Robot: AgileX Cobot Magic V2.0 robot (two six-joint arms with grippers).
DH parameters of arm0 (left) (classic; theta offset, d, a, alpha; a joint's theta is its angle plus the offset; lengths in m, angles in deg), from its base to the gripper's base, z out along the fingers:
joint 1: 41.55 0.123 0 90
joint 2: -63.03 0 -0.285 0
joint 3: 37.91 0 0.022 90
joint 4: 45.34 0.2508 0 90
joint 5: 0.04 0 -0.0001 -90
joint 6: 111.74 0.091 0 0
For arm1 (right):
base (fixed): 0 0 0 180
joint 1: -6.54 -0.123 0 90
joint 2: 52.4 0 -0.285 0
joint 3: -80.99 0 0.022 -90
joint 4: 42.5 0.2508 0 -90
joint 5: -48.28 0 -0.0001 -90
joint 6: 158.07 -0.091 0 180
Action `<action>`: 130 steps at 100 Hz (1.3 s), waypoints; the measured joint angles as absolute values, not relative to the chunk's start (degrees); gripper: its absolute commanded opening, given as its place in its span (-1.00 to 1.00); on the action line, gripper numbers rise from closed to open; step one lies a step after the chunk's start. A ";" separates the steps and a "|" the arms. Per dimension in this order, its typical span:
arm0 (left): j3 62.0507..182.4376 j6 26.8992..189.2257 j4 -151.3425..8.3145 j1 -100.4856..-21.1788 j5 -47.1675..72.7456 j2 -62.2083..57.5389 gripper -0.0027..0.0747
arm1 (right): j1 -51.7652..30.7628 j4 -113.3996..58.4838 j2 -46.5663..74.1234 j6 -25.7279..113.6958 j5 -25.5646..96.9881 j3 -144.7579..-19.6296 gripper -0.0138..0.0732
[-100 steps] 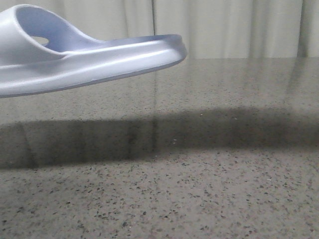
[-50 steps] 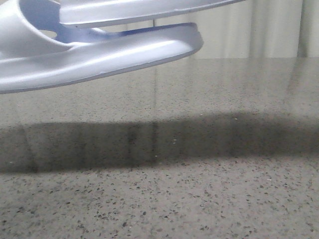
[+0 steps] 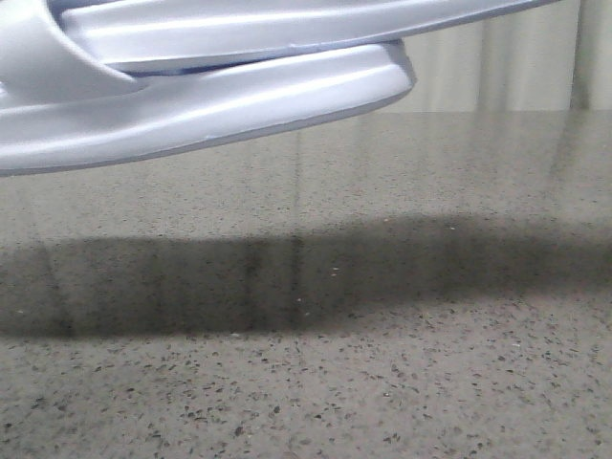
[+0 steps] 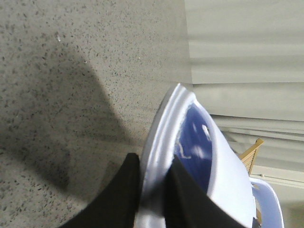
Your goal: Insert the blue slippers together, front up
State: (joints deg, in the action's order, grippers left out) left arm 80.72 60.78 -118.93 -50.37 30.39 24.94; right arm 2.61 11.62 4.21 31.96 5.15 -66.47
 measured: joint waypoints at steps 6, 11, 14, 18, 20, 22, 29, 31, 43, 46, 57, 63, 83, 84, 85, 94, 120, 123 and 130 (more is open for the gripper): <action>80.72 60.91 -119.16 -50.37 30.39 24.94 -0.89 | 1.72 12.22 5.09 32.80 5.15 -66.47 -0.93; 80.62 61.00 -119.15 -50.37 30.39 24.94 -0.89 | 0.80 12.28 5.89 33.30 5.67 -66.47 -0.93; 80.63 61.12 -119.27 -50.37 30.39 24.94 -0.89 | 0.17 12.28 6.24 33.60 6.03 -66.47 -0.93; 80.50 61.31 -119.50 -50.37 30.39 24.94 -0.89 | -0.92 12.28 6.96 33.84 7.02 -66.47 -0.93; 80.51 61.50 -119.84 -50.37 30.28 24.94 -0.89 | -1.51 12.38 7.29 33.99 7.55 -66.47 -0.93; 80.51 61.86 -119.84 -50.37 30.17 24.94 -0.89 | -1.92 12.33 7.62 34.13 8.12 -66.47 -0.93; 80.42 62.84 -120.57 -50.37 29.76 24.94 -0.89 | -4.19 12.33 8.69 34.70 10.29 -66.47 -0.93; 80.42 63.12 -120.70 -50.37 29.76 24.94 -0.89 | -4.61 12.33 8.93 34.71 10.94 -66.47 -0.93; 80.29 64.57 -122.22 -50.37 29.64 24.94 -0.89 | -8.15 12.43 10.73 35.43 13.92 -66.47 -0.93; 80.15 64.85 -122.63 -50.37 29.77 24.94 -0.89 | -8.88 12.58 11.13 35.44 14.48 -66.47 -0.93; 80.16 65.49 -123.20 -50.37 30.70 24.94 -0.89 | -11.64 13.38 13.04 36.62 15.97 -66.47 -0.93; 80.16 65.69 -123.20 -50.37 30.94 24.94 -0.89 | -12.86 14.57 14.25 37.93 16.65 -66.47 -0.93; 80.16 69.08 -125.88 -50.15 30.73 24.94 -0.89 | -15.64 19.90 17.72 43.84 19.79 -66.47 -0.93; 80.16 69.40 -126.07 -50.15 30.73 24.94 -0.89 | -15.65 20.06 17.94 44.04 19.92 -66.47 -0.93; 80.16 69.56 -126.25 -50.15 30.73 24.94 -0.89 | -15.80 20.29 18.05 44.50 20.16 -66.47 -0.93; 80.13 71.28 -127.80 -50.07 30.61 24.94 -0.89 | -16.34 22.74 19.28 47.12 21.27 -66.47 -0.93; 79.91 74.00 -130.17 -49.80 30.49 24.84 -0.89 | -17.08 29.21 20.04 55.25 22.09 -66.47 -0.93; 79.91 74.29 -130.69 -49.80 30.49 24.84 -0.89 | -17.08 29.67 20.14 55.88 22.09 -66.47 -0.93; 79.91 74.80 -131.05 -49.80 30.49 24.84 -0.89 | -17.08 30.14 20.14 56.59 22.09 -66.47 -0.93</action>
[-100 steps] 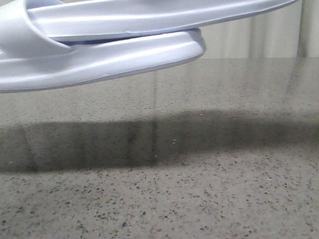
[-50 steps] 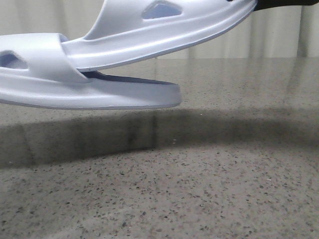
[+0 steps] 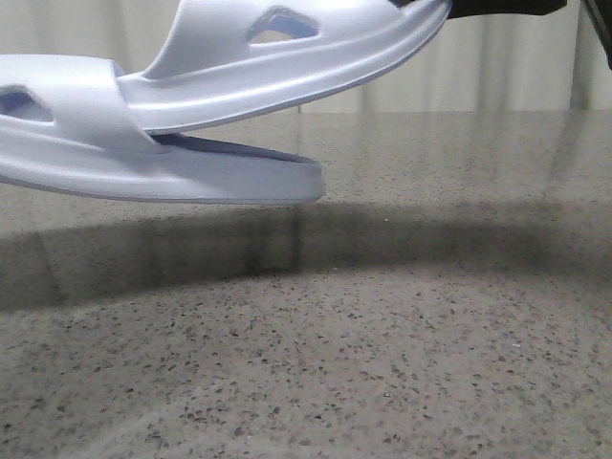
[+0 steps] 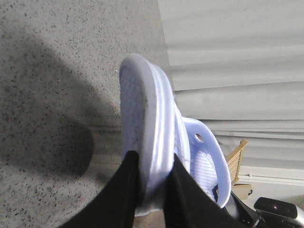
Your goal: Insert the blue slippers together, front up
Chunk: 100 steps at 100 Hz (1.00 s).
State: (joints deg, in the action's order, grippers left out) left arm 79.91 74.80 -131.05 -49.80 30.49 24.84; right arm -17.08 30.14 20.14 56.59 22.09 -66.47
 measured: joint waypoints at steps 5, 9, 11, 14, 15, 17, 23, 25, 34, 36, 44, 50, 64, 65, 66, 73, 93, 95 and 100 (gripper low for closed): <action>79.91 75.06 -131.31 -49.80 30.49 24.84 -0.89 | -17.08 30.38 20.14 56.98 22.09 -66.47 -0.93; 79.91 75.07 -131.39 -49.80 30.49 24.84 -0.89 | -17.08 30.52 20.14 57.36 22.09 -66.47 -0.93; 79.91 75.15 -131.39 -49.80 30.49 24.84 -0.89 | -17.08 30.50 20.14 57.46 22.18 -66.47 -0.93; 79.91 75.15 -131.39 -49.80 30.49 24.84 -0.89 | -17.08 30.50 20.14 57.71 22.18 -66.47 -0.93; 79.91 75.27 -131.39 -49.80 30.49 24.84 -0.89 | -17.08 30.50 20.14 57.88 22.18 -66.47 -0.93; 79.91 75.21 -131.39 -49.80 30.49 24.84 -0.89 | -17.08 30.50 20.14 58.02 22.30 -66.47 -0.93; 79.91 75.35 -131.54 -49.80 30.49 24.84 -0.89 | -17.18 30.50 20.14 58.66 22.82 -66.47 -0.93; 79.91 75.35 -131.69 -49.80 30.49 24.84 -0.89 | -17.18 30.50 20.14 58.87 22.97 -66.47 -0.93; 79.91 75.71 -131.77 -49.80 30.49 24.84 -0.89 | -17.20 30.12 20.14 59.93 23.91 -66.47 -0.88; 79.91 75.83 -131.81 -49.80 30.65 24.84 -0.89 | -17.31 29.83 20.14 60.25 24.11 -66.47 -0.85; 79.91 75.96 -132.15 -49.80 30.89 24.84 -0.89 | -17.30 27.75 20.14 61.05 24.64 -66.47 -0.67; 79.91 76.06 -132.30 -49.80 31.18 24.84 -0.89 | -17.30 26.20 20.14 61.45 25.18 -66.47 -0.47; 79.91 76.06 -132.75 -49.80 32.73 24.84 -0.89 | -17.70 23.61 19.15 61.66 25.81 -66.47 0.02; 79.91 76.06 -132.87 -49.80 32.98 24.84 -0.89 | -17.70 23.31 19.16 61.66 25.81 -66.47 0.04; 79.91 76.06 -132.85 -49.80 33.10 24.84 -0.89 | -17.70 23.29 19.00 61.77 25.97 -66.47 0.08; 79.91 76.06 -133.26 -49.80 34.20 24.84 -0.89 | -17.96 22.71 18.47 61.87 25.98 -66.47 0.20; 79.91 76.06 -133.51 -49.80 34.34 24.84 -0.89 | -18.31 20.20 15.68 62.11 27.13 -66.47 0.23; 80.01 76.06 -133.51 -49.80 34.44 24.84 -0.89 | -18.40 19.91 15.18 62.11 27.21 -66.47 0.23; 80.01 76.06 -133.91 -49.80 34.80 24.84 -0.89 | -18.40 18.55 13.87 62.11 27.66 -66.47 0.23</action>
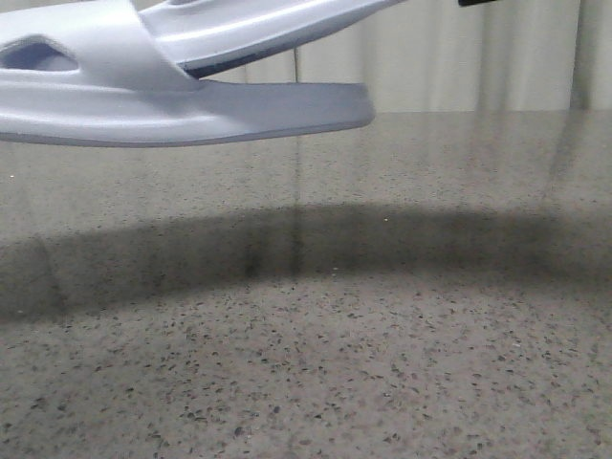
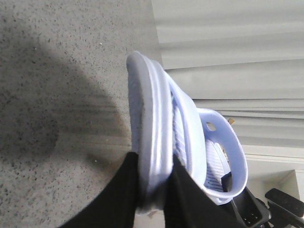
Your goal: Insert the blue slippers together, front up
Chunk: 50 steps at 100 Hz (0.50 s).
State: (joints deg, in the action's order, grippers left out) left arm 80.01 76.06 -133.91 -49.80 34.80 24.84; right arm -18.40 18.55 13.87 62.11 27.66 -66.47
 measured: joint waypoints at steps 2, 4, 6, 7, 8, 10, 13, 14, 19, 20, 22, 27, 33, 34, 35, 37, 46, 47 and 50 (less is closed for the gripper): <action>80.01 76.06 -133.92 -49.91 35.00 24.84 -0.89 | -18.41 17.93 13.28 62.11 27.90 -66.47 0.23; 80.01 76.06 -133.92 -49.91 35.10 24.84 -0.89 | -18.52 17.51 12.65 62.11 28.15 -66.47 0.23; 80.01 76.06 -134.02 -49.91 35.39 24.84 -0.89 | -18.52 16.95 12.00 62.11 28.28 -66.47 0.23; 80.01 76.06 -134.15 -50.01 35.55 24.84 -0.89 | -18.52 16.56 11.78 62.11 28.42 -66.47 0.23; 80.11 76.06 -134.16 -50.00 35.53 24.84 -0.89 | -18.52 16.33 11.34 62.11 28.43 -66.47 0.23; 80.11 76.06 -134.28 -50.00 35.82 24.84 -0.89 | -18.52 15.66 10.88 62.11 28.65 -66.47 0.23; 80.11 76.06 -134.42 -50.13 35.92 24.84 -0.89 | -18.62 14.77 9.75 62.11 29.02 -66.47 0.23; 80.11 76.06 -134.42 -50.13 36.04 24.84 -0.89 | -18.62 14.28 9.52 62.21 29.16 -66.47 0.23; 80.11 76.06 -134.52 -50.13 36.04 24.84 -0.89 | -18.62 12.67 7.93 62.21 30.07 -66.47 0.23; 80.11 76.06 -134.52 -50.13 36.04 24.84 -0.89 | -18.62 12.44 7.50 62.21 30.21 -66.47 0.23; 80.11 76.06 -134.52 -50.13 36.04 24.84 -0.89 | -18.62 11.68 6.85 62.21 30.62 -66.47 0.23; 80.11 76.06 -134.39 -50.13 36.04 24.84 -0.89 | -18.62 9.92 5.37 62.21 31.26 -66.47 0.23; 80.11 76.06 -134.31 -50.13 36.04 24.84 -0.89 | -18.62 7.91 3.69 62.21 32.17 -66.47 0.23; 80.11 76.06 -134.31 -50.13 36.04 24.84 -0.89 | -18.62 7.75 3.29 62.21 32.19 -66.47 0.23; 80.11 76.06 -134.31 -50.13 35.93 24.84 -0.89 | -18.62 7.38 3.09 62.32 32.38 -66.47 0.23; 80.11 76.06 -134.26 -50.13 35.93 24.84 -0.89 | -18.62 6.87 2.48 62.32 32.71 -66.47 0.23; 80.11 76.06 -134.26 -50.13 35.44 24.84 -0.89 | -18.62 5.41 0.00 62.32 34.01 -66.47 0.23; 80.11 76.06 -134.26 -50.13 35.44 24.84 -0.89 | -18.62 5.27 -0.18 62.32 34.12 -66.47 0.23; 80.11 76.06 -134.26 -50.13 35.31 24.84 -0.89 | -18.62 5.15 -0.99 62.32 34.57 -66.47 0.23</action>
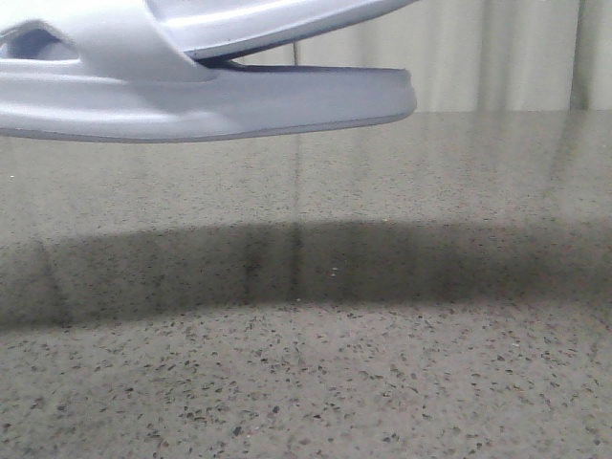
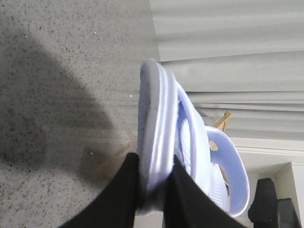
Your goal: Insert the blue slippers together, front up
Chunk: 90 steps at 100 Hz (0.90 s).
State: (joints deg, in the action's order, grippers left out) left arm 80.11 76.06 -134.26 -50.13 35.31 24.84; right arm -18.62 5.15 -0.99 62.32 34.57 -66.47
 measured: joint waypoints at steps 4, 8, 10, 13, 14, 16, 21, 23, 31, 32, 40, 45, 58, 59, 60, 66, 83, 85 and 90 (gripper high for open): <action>80.11 76.06 -134.26 -50.13 35.19 24.84 -0.89 | -18.62 4.92 -1.67 62.32 35.12 -66.47 0.23; 80.11 76.06 -134.16 -50.13 34.95 24.84 -0.89 | -18.62 4.78 -2.34 62.32 35.72 -66.47 0.23; 80.11 76.06 -134.18 -50.13 34.84 24.84 -0.89 | -18.62 4.78 -2.68 62.32 35.98 -66.47 0.23; 80.11 76.06 -134.18 -50.13 34.67 24.84 -0.89 | -18.62 4.78 -2.97 62.32 36.10 -66.47 0.23; 80.11 76.06 -134.18 -50.13 34.54 24.84 -0.89 | -18.62 4.78 -3.08 62.32 36.10 -66.47 0.23; 80.11 76.06 -134.18 -50.13 34.42 24.84 -0.89 | -18.62 4.78 -3.21 62.32 36.18 -66.47 0.23; 80.11 76.06 -134.18 -50.13 34.04 24.74 -0.89 | -18.62 4.78 -3.34 62.32 36.34 -66.47 0.23; 80.11 76.06 -134.18 -50.13 33.89 24.62 -0.89 | -18.62 4.78 -3.34 62.32 36.34 -66.47 0.23; 80.11 76.91 -134.18 -50.13 33.71 23.35 -0.89 | -18.62 4.70 -3.34 62.32 36.34 -66.47 0.23; 80.11 76.91 -134.18 -50.13 33.71 23.20 -0.89 | -18.62 4.70 -3.34 62.32 36.34 -66.47 0.23; 80.11 78.41 -134.18 -50.13 33.71 20.99 -0.89 | -18.62 4.70 -3.34 62.32 36.34 -66.47 0.23; 80.11 79.59 -134.44 -50.13 33.71 19.54 -0.89 | -18.62 4.70 -3.34 62.32 36.34 -66.47 0.23; 80.11 84.58 -137.73 -50.13 33.84 15.73 -0.89 | -18.62 4.70 -3.34 62.32 36.34 -66.47 0.23; 80.11 85.28 -138.00 -50.13 33.84 15.31 -0.89 | -18.62 4.70 -3.34 62.32 36.34 -66.47 0.23; 80.11 85.62 -138.50 -50.13 34.00 15.09 -0.89 | -18.62 4.70 -3.34 62.32 36.34 -66.47 0.23; 80.11 88.61 -140.57 -50.13 34.63 13.11 -0.89 | -18.62 4.70 -3.34 62.32 36.34 -66.47 0.23; 80.23 95.85 -145.41 -50.13 37.30 6.87 -0.89 | -18.62 4.66 -3.34 62.32 35.94 -66.47 0.23; 80.33 96.70 -145.54 -50.13 37.45 6.00 -0.89 | -18.62 4.66 -3.34 62.32 35.94 -66.47 0.23; 80.98 98.58 -145.94 -50.13 37.82 4.02 -0.89 | -18.62 4.66 -3.34 62.32 35.94 -66.47 0.23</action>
State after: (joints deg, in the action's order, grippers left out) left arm 80.98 98.58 -145.94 -50.13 37.82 4.02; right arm -18.62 4.66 -3.34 62.32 35.94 -66.47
